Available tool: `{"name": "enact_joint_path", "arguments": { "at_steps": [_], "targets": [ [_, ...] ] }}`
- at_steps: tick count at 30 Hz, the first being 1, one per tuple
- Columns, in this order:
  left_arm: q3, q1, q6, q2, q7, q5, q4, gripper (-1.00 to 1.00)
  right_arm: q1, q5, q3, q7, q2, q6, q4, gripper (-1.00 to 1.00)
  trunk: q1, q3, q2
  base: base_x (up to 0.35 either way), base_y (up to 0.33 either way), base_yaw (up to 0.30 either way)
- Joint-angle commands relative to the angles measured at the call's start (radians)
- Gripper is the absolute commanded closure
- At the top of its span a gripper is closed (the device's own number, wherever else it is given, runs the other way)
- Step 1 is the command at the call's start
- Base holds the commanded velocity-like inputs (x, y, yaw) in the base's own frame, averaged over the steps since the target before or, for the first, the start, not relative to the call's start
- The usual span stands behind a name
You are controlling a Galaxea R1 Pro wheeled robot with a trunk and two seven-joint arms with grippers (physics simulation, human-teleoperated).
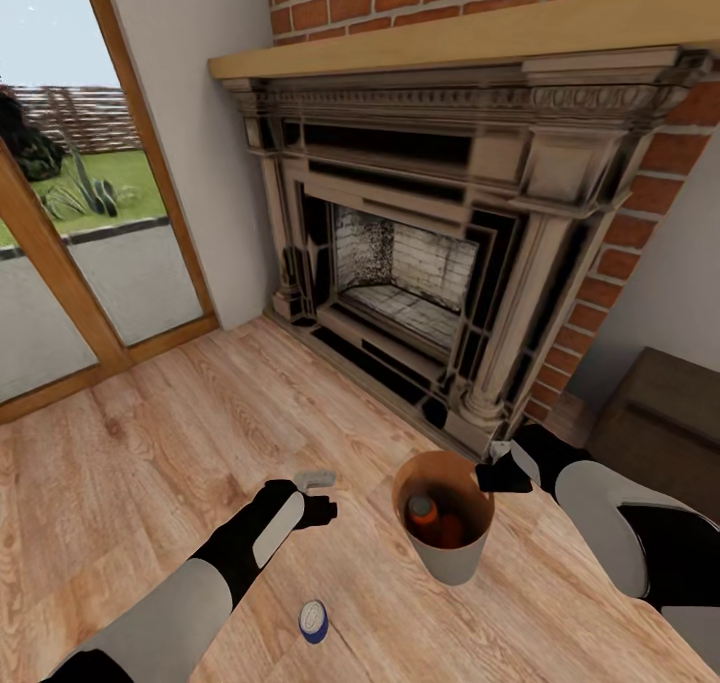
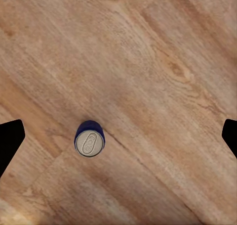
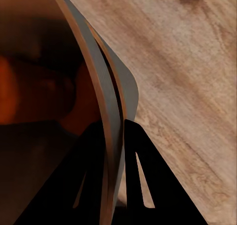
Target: Put the three can of soda from the living room inside the tash can in the kitchen.
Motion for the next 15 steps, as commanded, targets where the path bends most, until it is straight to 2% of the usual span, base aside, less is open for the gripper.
{"name": "enact_joint_path", "arguments": {
  "at_steps": [1,8,15],
  "targets": [
    [0.0,0.0,0.0,0.0,0.0,0.0,0.0,-1.0,0.0,-0.015,-0.012,0.004,0.0,0.002,0.0,1.0,0.0,0.0,0.0,0.002,0.0,0.035],
    [0.0,0.0,-0.007,0.0,0.0,0.0,0.0,-1.0,-0.001,-0.014,-0.012,0.004,0.001,0.002,0.001,1.0,0.0,-0.007,0.0,0.094,0.0,0.087],
    [0.0,0.0,-0.024,0.0,0.0,0.0,0.001,-1.0,-0.001,-0.013,-0.012,0.004,0.0,0.002,0.0,1.0,0.0,-0.015,0.0,0.056,0.0,0.146]
  ]
}}
